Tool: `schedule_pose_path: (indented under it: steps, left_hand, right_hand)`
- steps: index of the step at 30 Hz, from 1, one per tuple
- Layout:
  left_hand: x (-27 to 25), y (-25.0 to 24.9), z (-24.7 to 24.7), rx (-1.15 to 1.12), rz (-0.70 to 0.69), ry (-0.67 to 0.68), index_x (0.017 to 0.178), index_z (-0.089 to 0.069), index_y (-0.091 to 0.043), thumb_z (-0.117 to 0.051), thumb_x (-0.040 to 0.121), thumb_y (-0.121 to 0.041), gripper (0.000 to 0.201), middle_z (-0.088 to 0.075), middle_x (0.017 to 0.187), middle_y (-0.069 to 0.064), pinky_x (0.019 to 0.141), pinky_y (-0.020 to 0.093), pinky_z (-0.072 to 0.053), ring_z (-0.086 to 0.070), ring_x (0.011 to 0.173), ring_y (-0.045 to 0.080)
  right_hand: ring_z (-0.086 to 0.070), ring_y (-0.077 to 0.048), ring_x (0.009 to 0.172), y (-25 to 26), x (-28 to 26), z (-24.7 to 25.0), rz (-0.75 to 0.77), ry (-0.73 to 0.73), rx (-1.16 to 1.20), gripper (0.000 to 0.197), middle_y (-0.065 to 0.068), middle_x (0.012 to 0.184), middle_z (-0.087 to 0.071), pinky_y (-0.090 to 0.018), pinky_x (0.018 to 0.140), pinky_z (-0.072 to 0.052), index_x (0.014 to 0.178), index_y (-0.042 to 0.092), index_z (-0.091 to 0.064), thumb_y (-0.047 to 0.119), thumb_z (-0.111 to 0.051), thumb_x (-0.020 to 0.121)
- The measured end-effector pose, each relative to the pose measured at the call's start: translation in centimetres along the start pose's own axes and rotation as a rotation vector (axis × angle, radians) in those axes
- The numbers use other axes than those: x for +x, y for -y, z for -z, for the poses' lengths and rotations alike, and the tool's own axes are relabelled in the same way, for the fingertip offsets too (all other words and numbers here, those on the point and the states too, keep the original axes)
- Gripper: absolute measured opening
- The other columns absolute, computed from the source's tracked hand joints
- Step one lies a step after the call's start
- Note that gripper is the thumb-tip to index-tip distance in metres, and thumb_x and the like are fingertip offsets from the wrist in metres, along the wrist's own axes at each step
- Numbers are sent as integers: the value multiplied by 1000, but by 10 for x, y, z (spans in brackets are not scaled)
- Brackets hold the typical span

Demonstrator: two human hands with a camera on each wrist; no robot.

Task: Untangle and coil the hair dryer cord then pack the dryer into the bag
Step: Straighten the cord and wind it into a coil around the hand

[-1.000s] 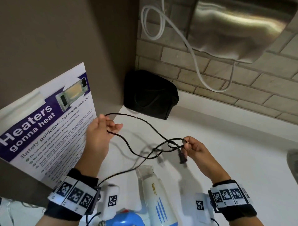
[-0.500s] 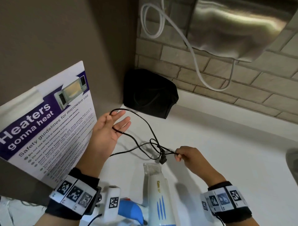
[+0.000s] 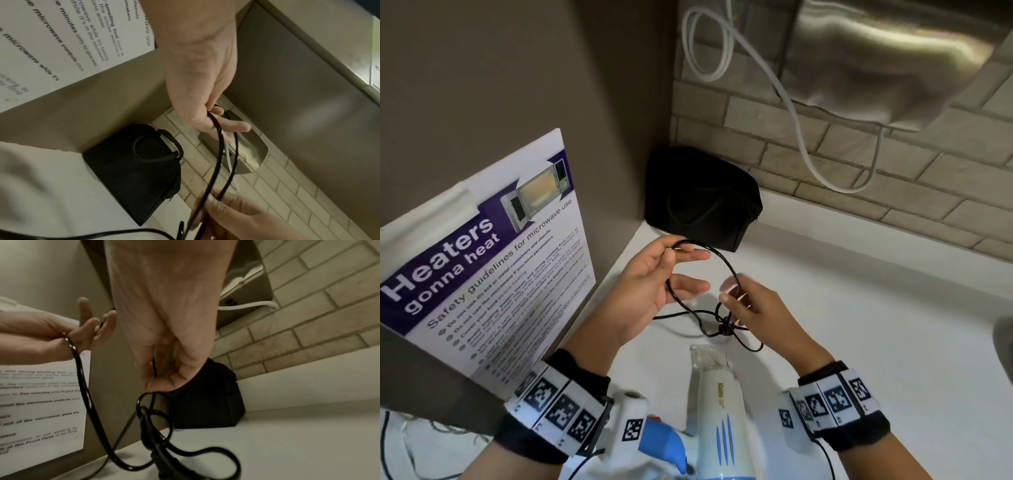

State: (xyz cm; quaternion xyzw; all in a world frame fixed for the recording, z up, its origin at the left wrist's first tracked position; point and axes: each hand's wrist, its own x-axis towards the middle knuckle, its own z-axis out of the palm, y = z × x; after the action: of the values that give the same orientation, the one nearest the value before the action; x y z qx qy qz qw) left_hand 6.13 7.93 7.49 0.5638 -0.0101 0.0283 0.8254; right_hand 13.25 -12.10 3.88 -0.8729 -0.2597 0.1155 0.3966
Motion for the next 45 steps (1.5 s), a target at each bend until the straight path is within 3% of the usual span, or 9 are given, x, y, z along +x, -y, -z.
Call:
schedule_pose_path:
  steps: [6, 10, 14, 18, 24, 31, 38, 43, 45]
  left_hand:
    - [6, 32, 22, 508, 7, -51, 123, -48, -23, -60, 90, -26, 35, -58, 130, -10, 111, 32, -36, -48, 126, 1]
    - [5, 63, 21, 649, 182, 160, 135, -33, -30, -75, 78, -27, 70, -56, 128, -10, 93, 7, -38, -45, 114, -19]
    - [3, 87, 28, 1066, 298, 225, 137, -22, -43, -73, 70, -54, 84, -60, 116, -12, 101, 29, -43, -53, 112, 0]
    - [7, 96, 28, 1339, 311, 185, 142, -18, -39, -56, 89, -45, 66, -43, 128, 7, 101, 42, -43, -46, 119, 23]
    - [14, 100, 27, 1647, 331, 179, 109, -60, -12, -50, 94, -42, 35, -45, 117, 11, 88, 33, -39, -47, 107, 27]
    - [9, 68, 37, 1155, 23, -143, 70, -56, -13, -54, 94, -31, 30, -61, 68, 3, 65, 28, -41, -56, 69, 22]
    - [11, 30, 25, 743, -36, -379, 87, -62, -17, -49, 96, -26, 18, -69, 68, 0, 50, 9, -43, -57, 49, 4]
    - [4, 12, 15, 499, -24, -270, 105, -61, -19, -43, 100, -19, 19, -72, 84, 6, 62, 17, -53, -65, 60, 15]
    - [1, 9, 14, 489, -40, -246, 101, -60, -19, -41, 100, -15, 19, -72, 88, 5, 67, 21, -55, -69, 66, 19]
  right_hand:
    - [-67, -16, 58, 10, 10, 12, -69, -170, 212, 32, -3, 65, -67, -25, 68, -55, 76, 8, -65, 23, -48, 99]
    - [-67, -18, 62, 24, 8, 27, -76, -205, 415, 35, -10, 71, -67, -31, 73, -58, 78, 6, -64, 25, -45, 100]
    - [-62, -16, 63, 30, 7, 52, -29, -321, 570, 32, -10, 74, -64, -24, 69, -56, 79, 10, -62, 24, -43, 100]
    - [-59, -15, 61, 18, 11, 74, -21, -439, 563, 29, -3, 80, -63, -22, 65, -55, 82, 13, -61, 20, -40, 102]
    - [-68, -5, 60, -33, 20, 80, -232, -566, 430, 30, 2, 85, -68, -21, 73, -52, 87, 14, -65, 25, -41, 102]
    - [-70, -23, 92, -78, 13, 63, -391, -492, 343, 24, -7, 95, -71, -25, 77, -48, 80, 17, -66, 10, -48, 93]
    - [-54, -6, 63, -93, 6, 51, -224, -59, -339, 28, 5, 73, -57, -11, 59, -39, 61, 23, -63, 10, -65, 86]
    - [-41, -14, 126, -98, -5, 39, -287, 387, -402, 66, 7, 136, -29, -21, 97, -40, 136, 27, -46, -11, -48, 82]
    - [-39, -18, 133, -79, -3, 40, -238, 327, -392, 66, 3, 142, -29, -20, 100, -35, 141, 27, -38, -8, -43, 86]
